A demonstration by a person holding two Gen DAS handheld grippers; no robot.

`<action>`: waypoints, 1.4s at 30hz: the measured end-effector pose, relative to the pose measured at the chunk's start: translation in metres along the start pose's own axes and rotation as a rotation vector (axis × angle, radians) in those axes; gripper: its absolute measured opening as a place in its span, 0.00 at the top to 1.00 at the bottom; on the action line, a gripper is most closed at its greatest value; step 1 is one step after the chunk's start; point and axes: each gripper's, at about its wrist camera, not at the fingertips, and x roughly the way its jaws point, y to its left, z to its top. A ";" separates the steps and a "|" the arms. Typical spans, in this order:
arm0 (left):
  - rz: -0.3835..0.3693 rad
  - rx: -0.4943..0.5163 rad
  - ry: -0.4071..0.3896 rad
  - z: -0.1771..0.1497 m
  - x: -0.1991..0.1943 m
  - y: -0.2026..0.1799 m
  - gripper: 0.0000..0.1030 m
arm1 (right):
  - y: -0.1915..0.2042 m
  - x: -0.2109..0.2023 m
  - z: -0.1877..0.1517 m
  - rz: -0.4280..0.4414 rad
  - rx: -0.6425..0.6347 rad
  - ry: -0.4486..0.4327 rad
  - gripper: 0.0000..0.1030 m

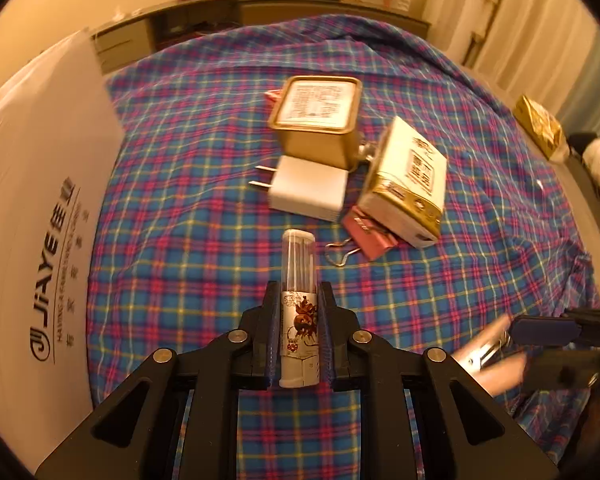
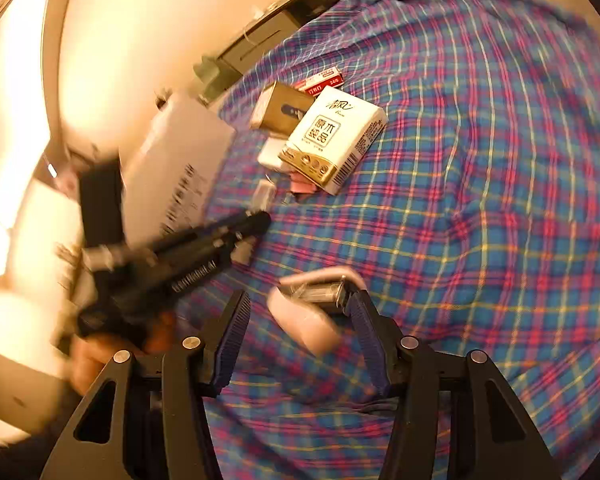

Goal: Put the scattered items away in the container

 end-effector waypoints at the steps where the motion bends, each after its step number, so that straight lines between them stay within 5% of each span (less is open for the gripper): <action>1: -0.007 -0.013 -0.003 0.001 0.000 0.002 0.71 | 0.000 -0.001 0.000 0.007 0.014 0.005 0.47; 3: -0.023 -0.018 -0.010 0.003 0.002 0.000 0.55 | 0.004 0.002 0.002 -0.033 -0.014 0.008 0.46; 5: 0.000 0.004 -0.023 0.002 0.002 -0.006 0.55 | 0.017 0.006 0.001 -0.124 -0.113 0.013 0.41; 6: 0.017 0.027 -0.029 0.001 0.003 -0.009 0.57 | 0.024 0.008 0.000 -0.162 -0.173 0.013 0.40; 7: 0.038 0.048 -0.038 0.000 0.003 -0.012 0.74 | 0.032 0.010 -0.002 -0.196 -0.236 0.012 0.40; 8: 0.054 0.067 -0.048 -0.001 0.002 -0.012 0.81 | 0.041 0.012 -0.007 -0.227 -0.308 0.013 0.39; 13: 0.029 0.052 -0.048 -0.004 -0.001 0.000 0.81 | 0.077 0.040 -0.041 -0.408 -0.669 0.046 0.40; 15: 0.018 0.035 -0.046 -0.005 -0.003 0.006 0.81 | 0.076 0.046 -0.047 -0.453 -0.712 0.048 0.54; 18: 0.004 0.012 -0.050 -0.006 -0.008 0.016 0.82 | 0.067 0.043 -0.034 -0.408 -0.630 0.048 0.56; 19: -0.002 0.003 -0.053 -0.006 -0.010 0.019 0.82 | 0.063 0.040 -0.028 -0.375 -0.578 0.046 0.65; 24: -0.027 -0.013 -0.073 -0.004 -0.020 0.022 0.82 | 0.027 0.029 -0.006 -0.100 -0.218 0.054 0.80; 30: -0.043 -0.013 -0.087 -0.002 -0.026 0.019 0.82 | -0.024 0.025 0.004 0.166 0.209 0.004 0.81; 34: -0.055 -0.014 -0.087 -0.001 -0.027 0.017 0.82 | -0.036 0.019 0.007 0.165 0.314 -0.051 0.75; 35: -0.059 -0.018 -0.086 -0.001 -0.026 0.018 0.82 | -0.032 0.016 0.009 0.113 0.285 -0.064 0.73; 37: -0.066 -0.028 -0.085 0.000 -0.026 0.020 0.82 | -0.012 0.014 0.013 0.006 0.144 -0.075 0.51; 42: -0.083 -0.062 -0.083 0.000 -0.028 0.027 0.82 | 0.070 0.037 -0.008 -0.210 -0.366 -0.054 0.37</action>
